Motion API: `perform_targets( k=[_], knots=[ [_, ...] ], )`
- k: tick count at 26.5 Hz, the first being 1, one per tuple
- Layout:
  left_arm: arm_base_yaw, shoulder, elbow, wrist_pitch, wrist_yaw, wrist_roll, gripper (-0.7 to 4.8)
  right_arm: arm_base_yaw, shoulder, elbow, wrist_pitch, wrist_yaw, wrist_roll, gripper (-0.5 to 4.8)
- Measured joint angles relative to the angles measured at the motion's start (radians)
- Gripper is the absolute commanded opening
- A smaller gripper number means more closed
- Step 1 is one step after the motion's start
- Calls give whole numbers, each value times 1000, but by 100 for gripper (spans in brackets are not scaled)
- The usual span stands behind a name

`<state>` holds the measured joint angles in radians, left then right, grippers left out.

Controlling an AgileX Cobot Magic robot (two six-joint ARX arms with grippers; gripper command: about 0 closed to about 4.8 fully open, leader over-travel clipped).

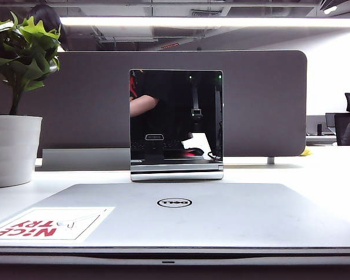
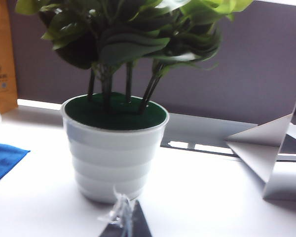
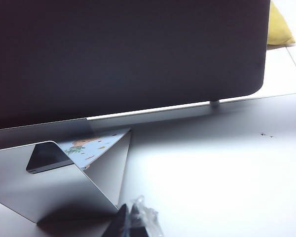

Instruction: Close the laptop lid.

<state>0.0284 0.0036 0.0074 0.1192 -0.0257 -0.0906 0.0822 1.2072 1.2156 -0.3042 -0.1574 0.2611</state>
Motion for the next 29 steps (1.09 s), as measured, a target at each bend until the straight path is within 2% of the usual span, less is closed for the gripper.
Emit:
perform_targets(
  k=[10, 29],
  knots=[
    [-35, 0, 0, -27, -1, 24, -5, 0, 0, 0, 0, 0, 0, -1],
    [-35, 0, 0, -27, -1, 27, -5, 0, 0, 0, 0, 0, 0, -1]
  ],
)
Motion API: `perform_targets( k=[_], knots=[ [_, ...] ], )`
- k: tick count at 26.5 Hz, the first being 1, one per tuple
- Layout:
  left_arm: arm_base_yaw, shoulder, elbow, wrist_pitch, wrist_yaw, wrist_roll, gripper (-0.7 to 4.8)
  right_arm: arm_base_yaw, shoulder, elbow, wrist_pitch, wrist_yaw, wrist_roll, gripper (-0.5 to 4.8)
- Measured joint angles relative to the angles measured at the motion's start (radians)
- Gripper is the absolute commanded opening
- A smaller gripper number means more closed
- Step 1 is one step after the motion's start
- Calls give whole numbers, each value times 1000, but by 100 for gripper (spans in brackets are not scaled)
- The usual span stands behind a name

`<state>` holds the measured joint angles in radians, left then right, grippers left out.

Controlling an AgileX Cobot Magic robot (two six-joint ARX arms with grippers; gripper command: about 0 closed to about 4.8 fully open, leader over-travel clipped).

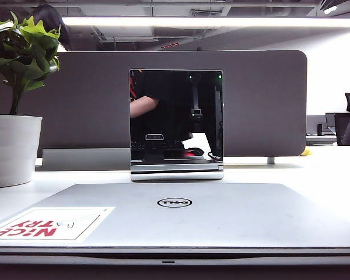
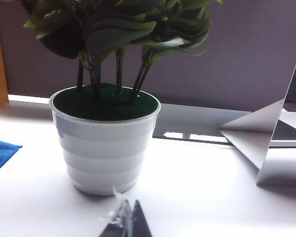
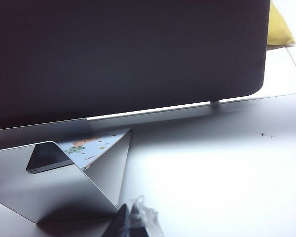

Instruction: Close the laptop lid.

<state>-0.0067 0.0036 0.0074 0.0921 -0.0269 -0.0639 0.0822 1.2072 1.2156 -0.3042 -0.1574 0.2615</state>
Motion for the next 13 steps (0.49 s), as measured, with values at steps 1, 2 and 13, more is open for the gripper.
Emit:
perform_targets(
  k=[1, 2, 13],
  knots=[
    [0, 0, 0, 0, 0, 0, -5, 0, 0, 0, 0, 0, 0, -1],
    [0, 0, 0, 0, 0, 3, -5, 0, 0, 0, 0, 0, 0, -1],
    [0, 0, 0, 0, 0, 23, -5, 0, 0, 0, 0, 0, 0, -1]
  ],
)
